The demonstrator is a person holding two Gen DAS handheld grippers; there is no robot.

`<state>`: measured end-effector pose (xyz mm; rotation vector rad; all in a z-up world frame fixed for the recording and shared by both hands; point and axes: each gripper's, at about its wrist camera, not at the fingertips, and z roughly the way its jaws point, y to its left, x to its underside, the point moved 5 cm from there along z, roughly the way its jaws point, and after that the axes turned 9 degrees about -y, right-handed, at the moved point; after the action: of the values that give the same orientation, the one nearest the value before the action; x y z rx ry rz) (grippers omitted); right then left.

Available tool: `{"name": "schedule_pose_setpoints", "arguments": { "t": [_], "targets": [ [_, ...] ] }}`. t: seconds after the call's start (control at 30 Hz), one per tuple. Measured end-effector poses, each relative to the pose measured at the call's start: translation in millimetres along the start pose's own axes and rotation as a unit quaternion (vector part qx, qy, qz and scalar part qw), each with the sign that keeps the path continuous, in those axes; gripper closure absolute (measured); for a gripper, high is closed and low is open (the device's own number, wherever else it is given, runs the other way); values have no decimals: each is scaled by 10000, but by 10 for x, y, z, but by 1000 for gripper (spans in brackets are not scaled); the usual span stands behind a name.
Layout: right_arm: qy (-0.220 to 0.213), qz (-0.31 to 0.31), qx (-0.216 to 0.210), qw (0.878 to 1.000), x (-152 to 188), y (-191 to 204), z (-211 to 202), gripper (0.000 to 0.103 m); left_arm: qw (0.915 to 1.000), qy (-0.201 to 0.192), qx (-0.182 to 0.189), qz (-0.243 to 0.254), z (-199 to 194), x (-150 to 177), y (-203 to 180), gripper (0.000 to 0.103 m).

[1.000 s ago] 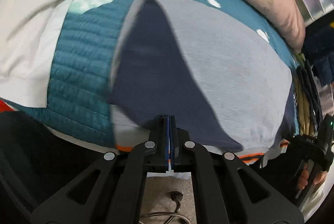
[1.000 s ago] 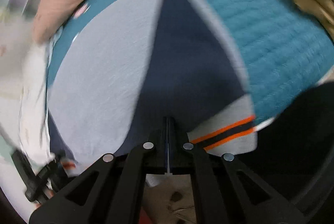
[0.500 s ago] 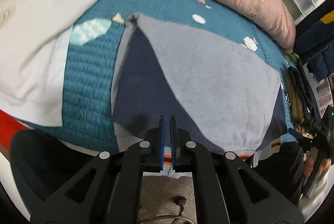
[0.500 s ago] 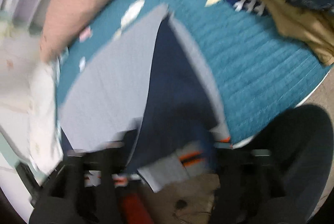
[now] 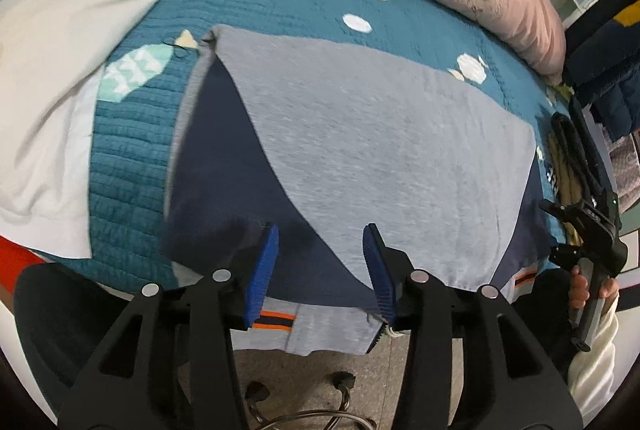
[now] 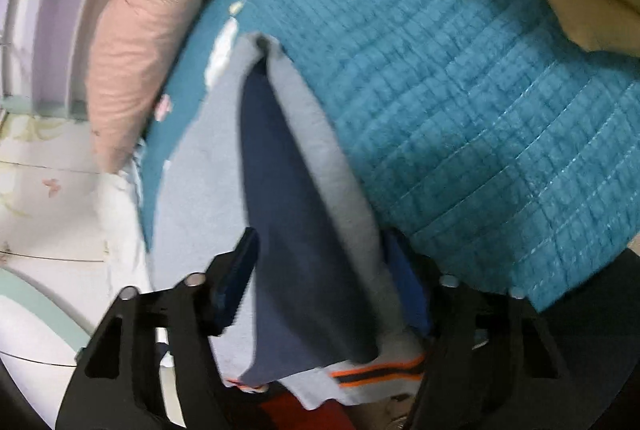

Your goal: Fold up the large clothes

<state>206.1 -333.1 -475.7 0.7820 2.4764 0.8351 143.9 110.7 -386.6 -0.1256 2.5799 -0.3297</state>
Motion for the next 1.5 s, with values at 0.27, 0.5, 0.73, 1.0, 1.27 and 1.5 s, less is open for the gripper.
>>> {"name": "schedule_pose_setpoints", "arguments": {
  "t": [0.27, 0.5, 0.73, 1.0, 1.27, 1.5],
  "targets": [
    [22, 13, 30, 10000, 58, -2, -151, 74, 9993, 164, -37, 323, 109, 81, -201, 56],
    [154, -479, 282, 9983, 147, 38, -26, 73, 9993, 163, 108, 328, 183, -11, -415, 56],
    [64, -413, -51, 9991, 154, -23, -4, 75, 9985, 101, 166, 510, 315, -292, -698, 56],
    [-118, -855, 162, 9961, 201, -2, -18, 76, 9990, 260, 276, 239, 676, -940, -1052, 92],
    [-187, -1119, 310, 9931, 198, 46, 34, 76, 9960, 835, 116, 298, 1391, -1339, -1348, 102],
    [-157, -1106, 263, 9934, 184, 80, 62, 75, 9874, 1571, 114, -167, 1816, -1131, -1139, 103]
  ]
}}
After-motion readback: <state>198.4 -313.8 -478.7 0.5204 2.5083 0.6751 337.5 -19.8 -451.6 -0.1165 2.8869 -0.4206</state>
